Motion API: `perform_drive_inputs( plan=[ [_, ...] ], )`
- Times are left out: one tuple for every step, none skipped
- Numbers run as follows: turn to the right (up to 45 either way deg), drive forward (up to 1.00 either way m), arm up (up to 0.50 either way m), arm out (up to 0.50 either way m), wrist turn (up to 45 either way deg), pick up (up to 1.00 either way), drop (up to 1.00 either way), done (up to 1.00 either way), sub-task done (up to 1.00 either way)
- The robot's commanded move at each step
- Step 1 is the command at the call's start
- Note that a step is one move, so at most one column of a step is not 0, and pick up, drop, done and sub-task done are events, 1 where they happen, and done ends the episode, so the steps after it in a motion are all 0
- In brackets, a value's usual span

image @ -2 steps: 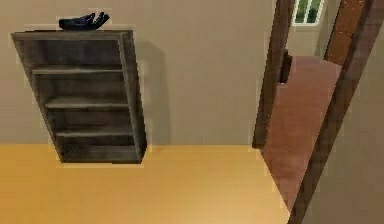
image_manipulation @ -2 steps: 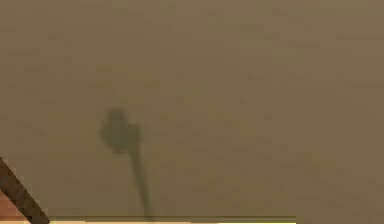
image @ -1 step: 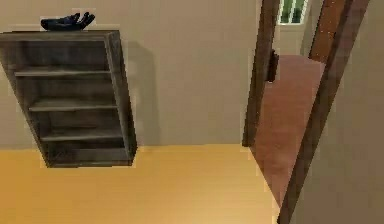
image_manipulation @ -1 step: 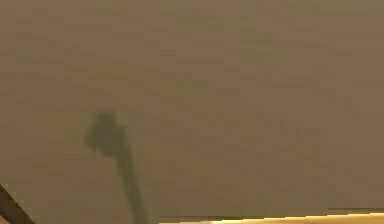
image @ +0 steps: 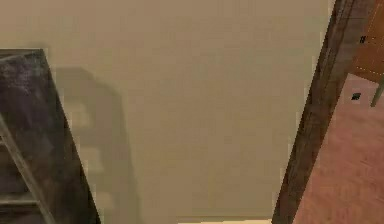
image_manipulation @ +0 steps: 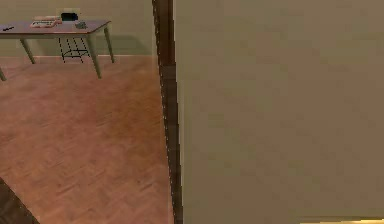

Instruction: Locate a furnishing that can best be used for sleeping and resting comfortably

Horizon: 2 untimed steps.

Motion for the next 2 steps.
perform_drive_inputs(
  plan=[
    [18.0, 0.00, 0.00, 0.00, 0.0, 0.00, 0.00, 0.00, 0.00],
    [0.0, 0.30, 0.00, 0.00, 0.0, 0.00, 0.00, 0.00, 0.00]
  ],
)
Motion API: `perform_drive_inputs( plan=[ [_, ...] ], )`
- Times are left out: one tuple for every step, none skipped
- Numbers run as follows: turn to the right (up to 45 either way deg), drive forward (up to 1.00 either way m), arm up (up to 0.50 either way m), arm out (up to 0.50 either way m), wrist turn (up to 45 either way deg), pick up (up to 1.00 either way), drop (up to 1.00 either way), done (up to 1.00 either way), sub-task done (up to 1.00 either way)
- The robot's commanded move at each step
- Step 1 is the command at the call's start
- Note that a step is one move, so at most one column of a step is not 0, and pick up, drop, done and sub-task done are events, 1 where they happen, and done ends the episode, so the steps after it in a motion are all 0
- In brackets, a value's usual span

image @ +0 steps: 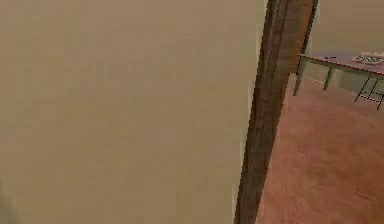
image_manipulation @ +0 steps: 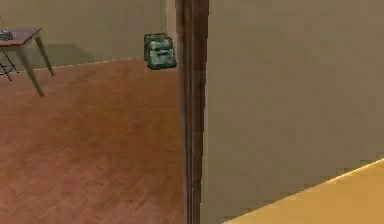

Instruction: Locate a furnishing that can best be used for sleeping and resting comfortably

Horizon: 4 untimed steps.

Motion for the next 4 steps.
perform_drive_inputs(
  plan=[
    [45.0, 0.00, 0.00, 0.00, 0.0, 0.00, 0.00, 0.00, 0.00],
    [9.0, 0.00, 0.00, 0.00, 0.0, 0.00, 0.00, 0.00, 0.00],
    [0.0, 0.75, 0.00, 0.00, 0.0, 0.00, 0.00, 0.00, 0.00],
    [-45.0, 0.00, 0.00, 0.00, 0.0, 0.00, 0.00, 0.00, 0.00]
  ],
)
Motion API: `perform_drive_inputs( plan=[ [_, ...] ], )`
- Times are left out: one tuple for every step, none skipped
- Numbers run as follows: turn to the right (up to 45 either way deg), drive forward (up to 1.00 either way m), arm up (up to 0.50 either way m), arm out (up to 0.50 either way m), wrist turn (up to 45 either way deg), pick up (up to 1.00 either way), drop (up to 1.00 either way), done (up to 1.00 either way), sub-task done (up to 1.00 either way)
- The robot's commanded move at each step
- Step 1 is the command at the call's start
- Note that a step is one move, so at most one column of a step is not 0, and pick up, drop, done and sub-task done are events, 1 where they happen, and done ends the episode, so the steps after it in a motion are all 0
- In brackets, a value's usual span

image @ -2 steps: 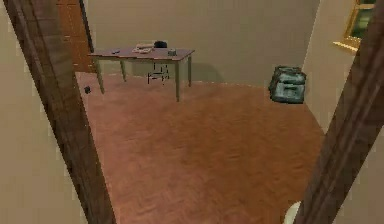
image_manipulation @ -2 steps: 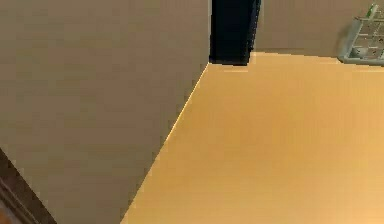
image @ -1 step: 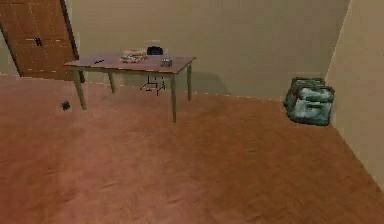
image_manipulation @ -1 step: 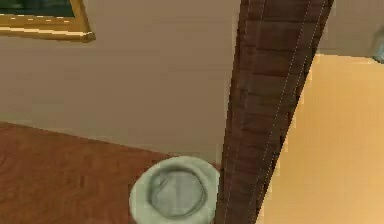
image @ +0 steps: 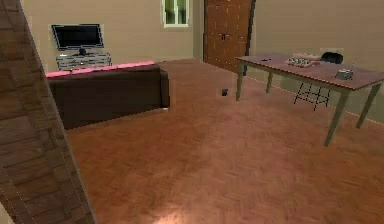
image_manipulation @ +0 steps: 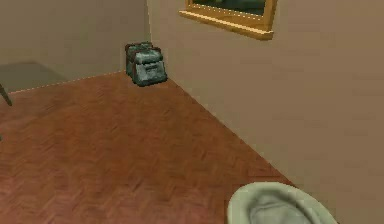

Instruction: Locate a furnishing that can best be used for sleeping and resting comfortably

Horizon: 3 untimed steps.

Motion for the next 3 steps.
perform_drive_inputs(
  plan=[
    [-6.0, 0.00, 0.00, 0.00, 0.0, 0.00, 0.00, 0.00, 0.00],
    [0.0, 0.75, 0.00, 0.00, 0.0, 0.00, 0.00, 0.00, 0.00],
    [-45.0, 0.00, 0.00, 0.00, 0.0, 0.00, 0.00, 0.00, 0.00]
  ],
)
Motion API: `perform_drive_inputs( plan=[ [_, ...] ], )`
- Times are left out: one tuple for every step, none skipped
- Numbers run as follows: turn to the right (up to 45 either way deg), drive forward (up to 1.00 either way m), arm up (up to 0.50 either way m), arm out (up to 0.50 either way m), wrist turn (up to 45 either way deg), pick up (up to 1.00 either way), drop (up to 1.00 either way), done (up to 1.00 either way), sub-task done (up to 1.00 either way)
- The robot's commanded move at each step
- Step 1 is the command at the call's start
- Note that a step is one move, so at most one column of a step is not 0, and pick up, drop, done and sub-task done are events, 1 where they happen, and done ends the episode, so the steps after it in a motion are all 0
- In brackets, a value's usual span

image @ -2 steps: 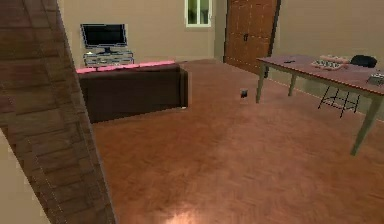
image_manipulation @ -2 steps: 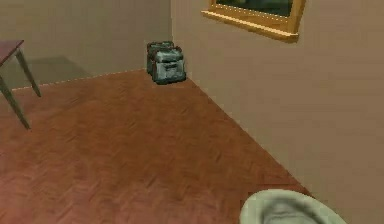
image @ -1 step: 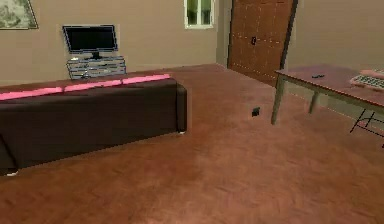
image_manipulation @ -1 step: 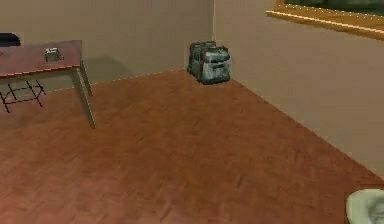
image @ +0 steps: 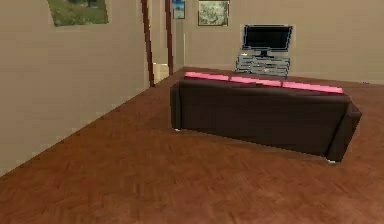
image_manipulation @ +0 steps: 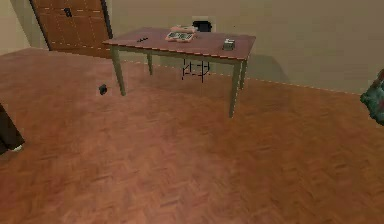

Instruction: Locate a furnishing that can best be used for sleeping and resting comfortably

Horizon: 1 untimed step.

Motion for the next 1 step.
perform_drive_inputs(
  plan=[
    [-18.0, 0.00, 0.00, 0.00, 0.0, 0.00, 0.00, 0.00, 0.00]
  ],
)
